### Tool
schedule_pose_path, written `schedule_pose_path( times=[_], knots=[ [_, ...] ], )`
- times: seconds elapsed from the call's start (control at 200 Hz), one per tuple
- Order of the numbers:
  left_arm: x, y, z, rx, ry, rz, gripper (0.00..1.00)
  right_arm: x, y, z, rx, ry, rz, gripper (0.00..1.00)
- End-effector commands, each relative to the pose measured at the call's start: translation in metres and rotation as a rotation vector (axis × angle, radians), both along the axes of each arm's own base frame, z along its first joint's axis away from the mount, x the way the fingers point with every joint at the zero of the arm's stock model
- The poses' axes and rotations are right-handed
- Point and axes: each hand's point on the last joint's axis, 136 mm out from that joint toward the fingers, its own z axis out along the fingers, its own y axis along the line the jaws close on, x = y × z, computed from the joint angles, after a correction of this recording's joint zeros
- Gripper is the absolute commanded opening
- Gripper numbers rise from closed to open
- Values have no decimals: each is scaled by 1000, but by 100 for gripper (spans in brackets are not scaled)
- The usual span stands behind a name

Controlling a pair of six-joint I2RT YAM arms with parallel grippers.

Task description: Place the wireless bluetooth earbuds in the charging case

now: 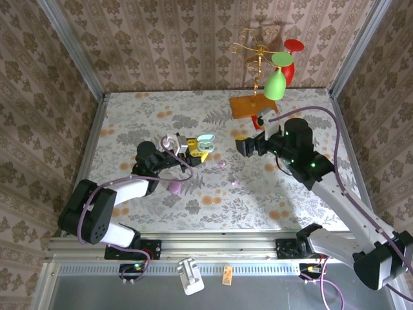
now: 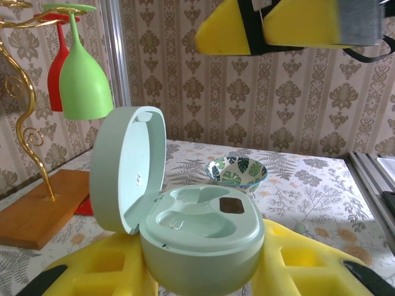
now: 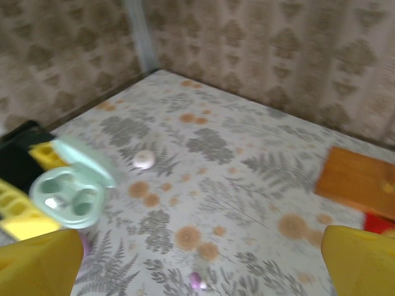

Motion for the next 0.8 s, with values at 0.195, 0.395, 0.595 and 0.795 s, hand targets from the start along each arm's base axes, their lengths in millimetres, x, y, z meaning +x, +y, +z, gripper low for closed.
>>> schedule_pose_path(
  times=[0.195, 0.395, 0.595, 0.795],
  knots=[
    [-6, 5, 21, -34, -79, -65, 29, -17, -76, -75, 97, 320, -423, 98],
    [-9, 6, 22, -37, -72, -45, 28, -25, -82, -133, -2, 550, -456, 95],
    [-7, 6, 11, 6, -73, -18, 28, -18, -63, -171, -59, 704, -373, 89],
    [-3, 4, 10, 17, -78, -16, 28, 0, -49, -200, -97, 788, -323, 86]
  ],
)
